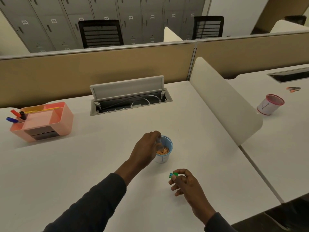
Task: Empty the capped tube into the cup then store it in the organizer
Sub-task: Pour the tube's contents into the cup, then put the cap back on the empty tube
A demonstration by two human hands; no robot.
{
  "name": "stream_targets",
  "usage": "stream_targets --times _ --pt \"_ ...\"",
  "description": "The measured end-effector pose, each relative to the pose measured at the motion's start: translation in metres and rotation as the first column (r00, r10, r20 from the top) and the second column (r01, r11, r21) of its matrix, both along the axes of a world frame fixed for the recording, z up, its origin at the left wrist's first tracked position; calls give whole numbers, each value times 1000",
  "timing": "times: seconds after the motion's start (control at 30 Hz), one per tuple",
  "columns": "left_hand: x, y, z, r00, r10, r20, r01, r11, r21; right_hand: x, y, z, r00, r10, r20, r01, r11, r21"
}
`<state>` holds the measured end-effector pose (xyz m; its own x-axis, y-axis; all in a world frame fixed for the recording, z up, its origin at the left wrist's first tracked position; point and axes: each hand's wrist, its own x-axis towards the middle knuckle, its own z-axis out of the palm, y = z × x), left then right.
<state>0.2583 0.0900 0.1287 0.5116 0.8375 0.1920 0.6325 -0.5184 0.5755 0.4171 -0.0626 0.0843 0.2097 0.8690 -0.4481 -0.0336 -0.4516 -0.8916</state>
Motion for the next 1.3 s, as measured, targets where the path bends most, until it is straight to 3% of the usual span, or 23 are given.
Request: stream_targets --times 0.23,0.4,0.5,0.67,0.8,0.93,1.3 --pt "-15 0 -1 954 193 231 -163 976 -141 2 4 8 999 -26 43 21 994 110" --pt "-33 -13 10 798 402 449 -201 880 -430 -3 13 26 998 -46 43 36 977 212" --pt "-44 -26 21 687 473 552 -163 840 -518 -11 24 47 999 -34 25 25 952 304" --pt "-65 -48 39 528 537 658 -98 808 -581 -29 40 86 998 27 53 -48 892 449" --pt "-81 -68 53 447 549 707 -53 805 -591 -46 47 108 975 99 197 -188 842 506" --pt "-96 -83 63 409 556 723 -57 807 -588 -66 50 119 929 149 339 -315 798 513" --pt "-134 -109 83 337 580 742 -77 802 -592 -99 52 137 829 236 507 -505 705 497"
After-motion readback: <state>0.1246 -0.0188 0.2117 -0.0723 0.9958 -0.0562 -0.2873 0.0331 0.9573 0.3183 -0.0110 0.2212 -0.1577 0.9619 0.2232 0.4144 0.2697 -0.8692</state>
